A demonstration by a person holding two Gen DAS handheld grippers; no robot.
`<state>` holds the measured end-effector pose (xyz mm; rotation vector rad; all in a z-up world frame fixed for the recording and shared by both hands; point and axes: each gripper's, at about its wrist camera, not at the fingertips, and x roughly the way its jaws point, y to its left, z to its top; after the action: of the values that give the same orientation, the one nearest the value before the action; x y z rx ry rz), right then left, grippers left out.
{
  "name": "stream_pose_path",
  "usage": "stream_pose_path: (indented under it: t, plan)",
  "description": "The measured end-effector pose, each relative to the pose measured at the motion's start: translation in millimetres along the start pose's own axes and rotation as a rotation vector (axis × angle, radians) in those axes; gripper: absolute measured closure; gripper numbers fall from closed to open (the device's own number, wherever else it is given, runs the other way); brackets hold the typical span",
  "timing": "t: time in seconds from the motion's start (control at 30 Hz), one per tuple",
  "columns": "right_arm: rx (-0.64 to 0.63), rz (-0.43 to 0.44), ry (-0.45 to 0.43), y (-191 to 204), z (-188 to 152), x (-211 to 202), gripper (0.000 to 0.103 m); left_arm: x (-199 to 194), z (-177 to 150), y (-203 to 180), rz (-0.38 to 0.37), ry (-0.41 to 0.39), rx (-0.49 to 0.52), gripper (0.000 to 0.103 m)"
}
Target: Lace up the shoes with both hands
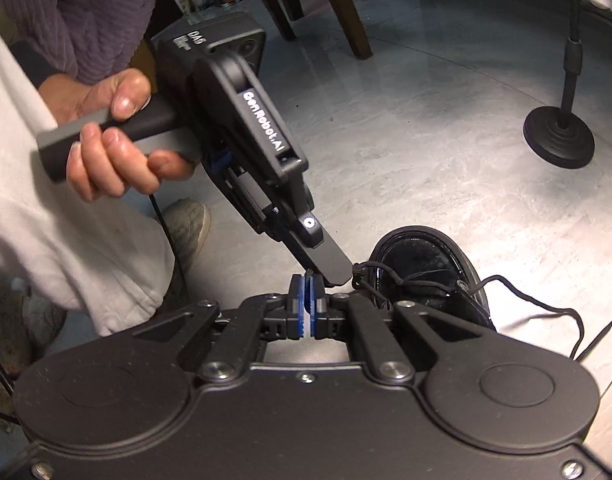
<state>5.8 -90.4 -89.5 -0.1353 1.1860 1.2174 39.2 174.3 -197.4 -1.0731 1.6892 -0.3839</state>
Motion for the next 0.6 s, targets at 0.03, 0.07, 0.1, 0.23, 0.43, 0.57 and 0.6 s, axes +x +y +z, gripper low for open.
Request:
stream_pose_path:
  t: [0.03,0.07,0.1,0.23,0.43,0.57,0.6]
  plan:
    - [-0.004,0.001,0.003,1.0,-0.2,0.3,0.100,0.3,-0.1,0.8,-0.003,-0.007,-0.005,0.066]
    - [-0.008,0.001,0.005,2.0,-0.3,0.7,0.100,1.1,0.1,1.1,-0.013,-0.012,-0.007,0.066]
    - [-0.009,0.002,0.006,2.5,0.2,1.5,0.100,2.2,0.5,0.4,-0.023,-0.017,-0.002,0.067]
    - [-0.014,0.003,0.005,4.3,0.7,2.0,0.100,7.0,0.0,-6.1,0.010,-0.039,0.056,0.095]
    - [-0.022,-0.002,0.021,7.2,-1.8,1.1,0.097,-5.2,-7.4,-15.3,0.014,-0.103,0.145,0.100]
    - [0.107,0.086,0.078,-11.8,-2.7,-1.0,0.065,-11.7,-20.1,-35.8,0.048,-0.117,0.320,0.100]
    - [0.208,0.157,0.084,-28.1,-5.6,-5.4,0.061,-11.7,-23.8,-40.1,0.046,-0.107,0.363,0.100]
